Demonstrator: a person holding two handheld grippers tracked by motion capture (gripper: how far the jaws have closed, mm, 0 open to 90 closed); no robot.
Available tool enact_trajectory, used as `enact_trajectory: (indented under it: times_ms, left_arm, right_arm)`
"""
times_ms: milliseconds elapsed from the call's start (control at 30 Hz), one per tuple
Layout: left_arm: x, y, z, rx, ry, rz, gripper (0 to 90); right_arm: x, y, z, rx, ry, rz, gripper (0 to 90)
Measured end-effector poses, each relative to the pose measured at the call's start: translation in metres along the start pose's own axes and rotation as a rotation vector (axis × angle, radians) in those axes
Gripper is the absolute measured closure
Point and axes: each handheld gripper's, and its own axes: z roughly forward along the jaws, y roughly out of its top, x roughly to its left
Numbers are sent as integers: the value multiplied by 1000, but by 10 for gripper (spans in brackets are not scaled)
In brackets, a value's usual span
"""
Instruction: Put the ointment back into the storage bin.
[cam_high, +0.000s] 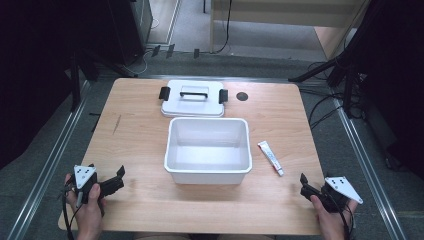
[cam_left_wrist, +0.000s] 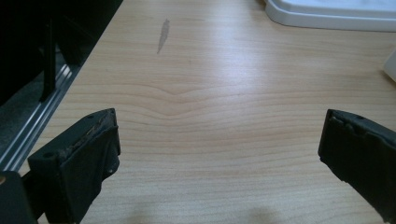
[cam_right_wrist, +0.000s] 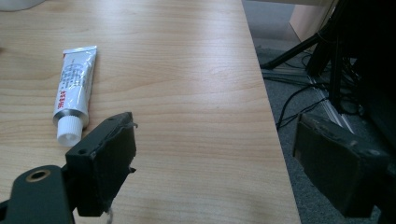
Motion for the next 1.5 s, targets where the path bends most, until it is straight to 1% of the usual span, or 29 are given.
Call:
enact_trajectory:
  times_ms: [133, 267, 300, 367, 433, 467, 533, 567, 633, 667, 833, 933, 1033, 1067, 1100, 1167, 1200, 1233, 1300, 1367, 1500]
  left_arm:
    - [0, 0, 0, -1, -7, -3, 0]
    - [0, 0, 0, 0, -7, -2, 0]
    - [0, 0, 1, 0, -8, 1, 0]
    - [-1, 0, 1, 0, -13, 7, 0]
    - [-1, 0, 1, 1, -14, 11, 0]
    - [-1, 0, 0, -1, -13, 12, 0]
    - [-1, 0, 0, -3, -14, 13, 0]
    - [-1, 0, -1, -13, -27, 17, 0]
    - [-1, -1, -1, -18, -34, 19, 0]
    - [-1, -1, -2, -25, -45, 23, 0]
    - [-1, -1, -2, -19, -55, 17, 0]
    - [0, -2, -3, -20, -69, 15, 0]
    - [0, -2, -3, -22, -73, 15, 0]
    - [0, -2, -3, -19, -77, 17, 0]
    - [0, -2, -3, -18, -76, 18, 0]
    - [0, -2, -3, -14, -77, 18, 0]
    - [0, -2, -3, -8, -76, 22, 0]
    - [0, -2, -3, -7, -78, 23, 0]
    - [0, -1, -2, -8, -81, 21, 0]
    - [0, -1, -1, -5, -81, 20, 0]
    - [-1, 0, 0, -1, -72, 21, 0]
  right_arm:
    - [-2, 0, 0, -1, -2, 12, 136]
    - [-2, 0, 0, 1, 2, 9, 157]
    - [-1, 0, 0, 6, -3, 11, 190]
    - [0, 2, 0, 26, 16, 12, 185]
    - [1, 5, 0, 33, 20, 6, 183]
    - [5, 11, -1, 57, 39, -10, 144]
    - [9, 17, -3, 76, 73, -20, 135]
    - [12, 19, -4, 87, 78, -26, 135]
    - [18, 24, -4, 125, 103, -44, 132]
    - [21, 26, -3, 147, 105, -59, 131]
    - [35, 39, 3, 262, 107, -138, 133]
    - [41, 44, 8, 331, 120, -180, 132]
    - [47, 50, 14, 389, 131, -195, 133]
    - [47, 50, 14, 389, 131, -195, 133]
    - [50, 53, 16, 417, 136, -210, 135]
    - [51, 54, 17, 425, 136, -212, 136]
    - [53, 56, 18, 444, 143, -219, 136]
    - [55, 60, 20, 463, 156, -233, 136]
    - [58, 66, 22, 499, 163, -249, 135]
    - [60, 73, 23, 529, 159, -267, 140]
    - [64, 87, 27, 614, 156, -302, 154]
